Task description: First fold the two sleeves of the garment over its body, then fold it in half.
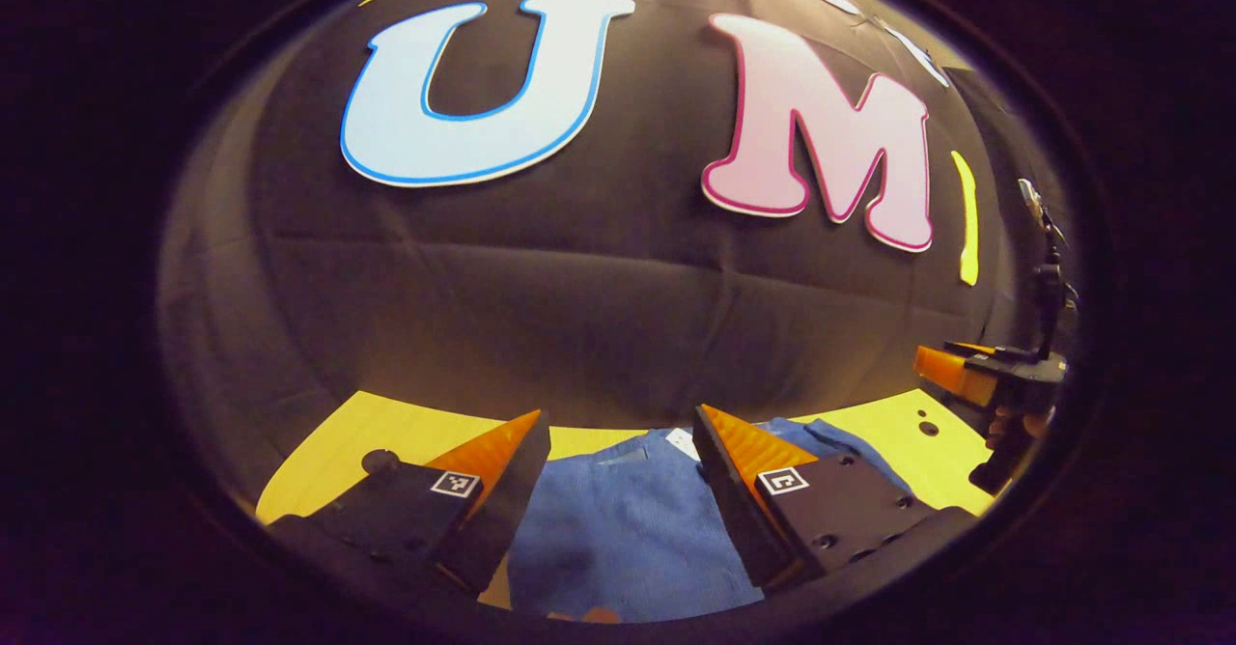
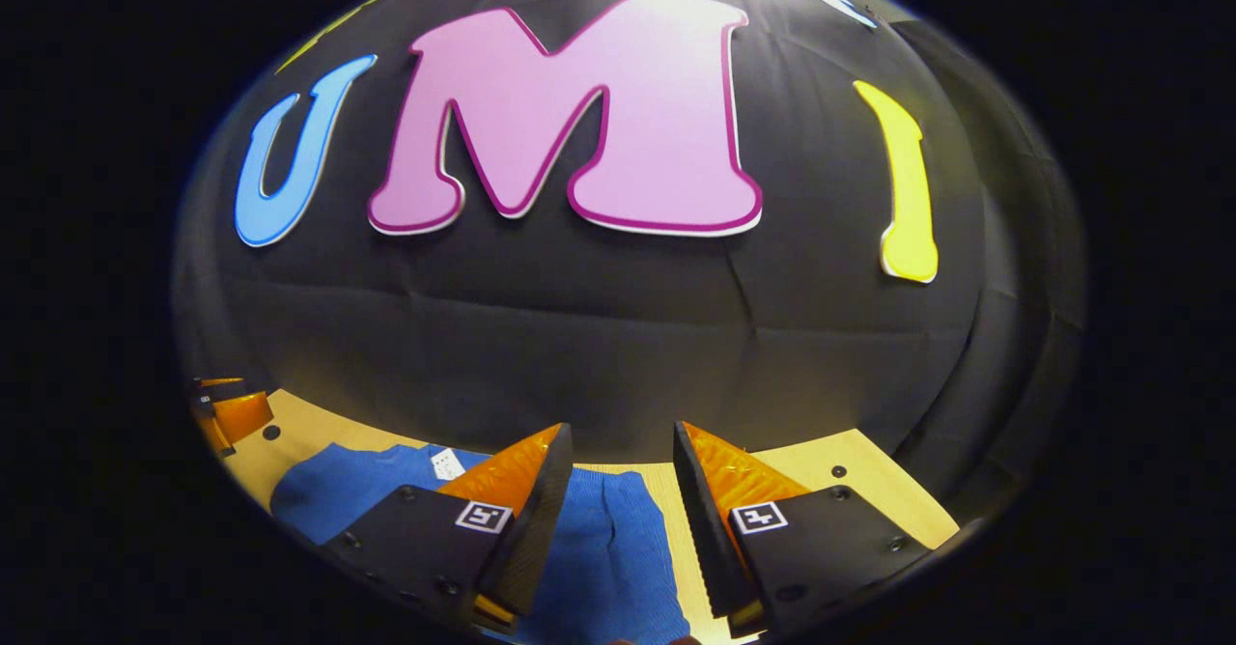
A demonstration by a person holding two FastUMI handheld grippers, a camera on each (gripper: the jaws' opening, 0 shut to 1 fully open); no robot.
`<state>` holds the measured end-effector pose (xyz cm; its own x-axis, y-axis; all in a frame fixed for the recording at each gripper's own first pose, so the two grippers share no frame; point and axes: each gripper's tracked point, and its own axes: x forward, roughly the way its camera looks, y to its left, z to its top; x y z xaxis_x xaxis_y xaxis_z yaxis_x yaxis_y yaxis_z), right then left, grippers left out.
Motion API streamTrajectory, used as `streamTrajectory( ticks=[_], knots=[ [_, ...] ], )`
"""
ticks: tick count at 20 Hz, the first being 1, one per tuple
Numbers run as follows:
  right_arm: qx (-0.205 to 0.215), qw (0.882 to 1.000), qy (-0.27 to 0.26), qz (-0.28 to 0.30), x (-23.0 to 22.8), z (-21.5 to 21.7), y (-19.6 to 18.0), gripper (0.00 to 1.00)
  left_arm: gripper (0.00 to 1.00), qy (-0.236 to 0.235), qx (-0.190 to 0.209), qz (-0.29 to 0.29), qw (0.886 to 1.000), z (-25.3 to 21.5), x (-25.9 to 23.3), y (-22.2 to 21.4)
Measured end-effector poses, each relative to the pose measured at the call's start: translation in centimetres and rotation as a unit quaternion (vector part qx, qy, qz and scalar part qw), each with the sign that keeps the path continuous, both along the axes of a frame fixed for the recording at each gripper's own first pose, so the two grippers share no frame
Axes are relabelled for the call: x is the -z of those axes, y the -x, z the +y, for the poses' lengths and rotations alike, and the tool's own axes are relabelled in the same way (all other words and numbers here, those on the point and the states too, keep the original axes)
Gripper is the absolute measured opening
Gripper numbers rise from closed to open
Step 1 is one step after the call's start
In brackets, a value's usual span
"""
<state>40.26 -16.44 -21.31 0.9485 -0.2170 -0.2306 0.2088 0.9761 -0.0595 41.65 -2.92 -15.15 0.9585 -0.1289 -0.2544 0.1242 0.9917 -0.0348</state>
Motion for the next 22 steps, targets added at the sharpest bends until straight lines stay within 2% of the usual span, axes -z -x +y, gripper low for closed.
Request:
streamTrajectory(
  ticks=[5, 8, 10, 13, 16, 20, 22],
  knots=[
    [-0.022, 0.999, 0.01, -0.031, -6.0, 3.7, 9.4, 0.68, 0.87, 0.043, -0.004, -0.039, 0.998, -1.3, -5.0, 12.7],
    [-0.042, 0.998, -0.007, -0.049, -10.5, 6.2, 17.5, 0.67, 0.84, 0.018, -0.025, -0.093, 0.995, -0.5, -7.6, 21.1],
    [-0.062, 0.995, -0.007, -0.073, -12.8, 7.9, 21.2, 0.66, 0.84, 0.002, -0.032, -0.097, 0.995, -0.4, -8.3, 26.3],
    [-0.077, 0.994, -0.015, -0.069, -13.9, 9.5, 26.5, 0.65, 0.84, 0.012, -0.031, -0.103, 0.994, -1.2, -9.2, 32.6],
    [-0.084, 0.995, 0.004, -0.044, -13.7, 10.2, 30.7, 0.66, 0.84, 0.034, -0.034, -0.103, 0.993, -1.4, -8.8, 37.5],
    [-0.118, 0.991, 0.025, -0.063, -15.5, 12.2, 35.3, 0.65, 0.84, 0.02, -0.029, -0.109, 0.993, -2.5, -8.7, 41.4],
    [-0.121, 0.989, 0.037, -0.072, -16.1, 12.2, 36.8, 0.67, 0.83, 0.022, -0.025, -0.113, 0.993, -3.1, -8.9, 42.5]
  ],
)
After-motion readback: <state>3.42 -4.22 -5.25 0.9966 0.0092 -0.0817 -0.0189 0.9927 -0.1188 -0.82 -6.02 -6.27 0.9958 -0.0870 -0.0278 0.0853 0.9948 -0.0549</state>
